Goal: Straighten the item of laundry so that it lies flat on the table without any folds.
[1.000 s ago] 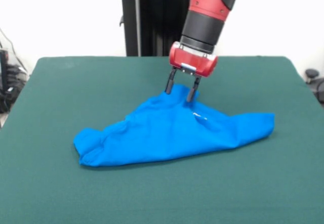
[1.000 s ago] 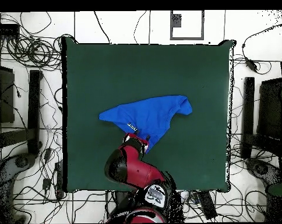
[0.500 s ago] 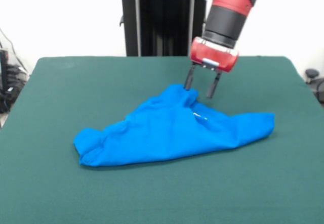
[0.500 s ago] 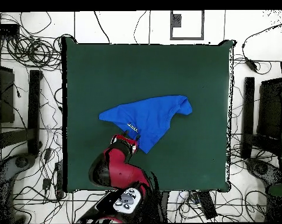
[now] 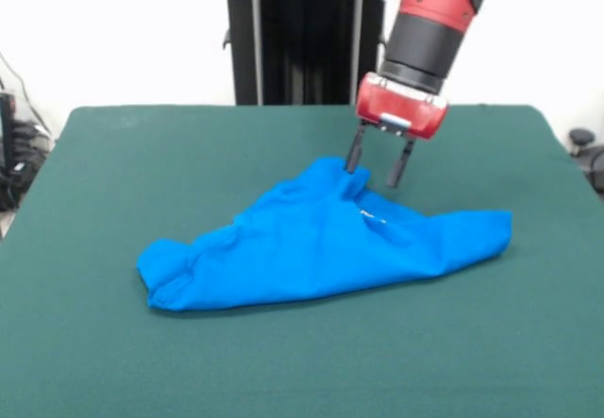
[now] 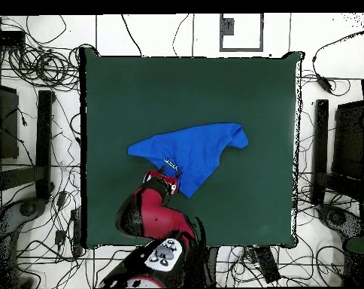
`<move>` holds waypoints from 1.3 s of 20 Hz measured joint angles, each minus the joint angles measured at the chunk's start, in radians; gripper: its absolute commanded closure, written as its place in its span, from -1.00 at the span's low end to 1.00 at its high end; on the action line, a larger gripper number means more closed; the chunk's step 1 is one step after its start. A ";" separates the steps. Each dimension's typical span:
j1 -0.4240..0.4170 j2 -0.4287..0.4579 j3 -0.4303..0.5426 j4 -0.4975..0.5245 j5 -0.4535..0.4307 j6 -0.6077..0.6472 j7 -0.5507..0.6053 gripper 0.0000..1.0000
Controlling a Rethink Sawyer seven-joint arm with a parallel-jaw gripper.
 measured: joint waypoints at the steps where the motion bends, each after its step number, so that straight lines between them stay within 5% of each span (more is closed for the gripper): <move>1: -0.009 0.003 0.000 -0.001 -0.003 0.000 0.000 -1.00; 8: -0.056 0.030 0.000 -0.002 -0.024 -0.002 0.000 -1.00; 26: -0.012 0.127 0.001 -0.002 -0.030 -0.117 0.000 -1.00</move>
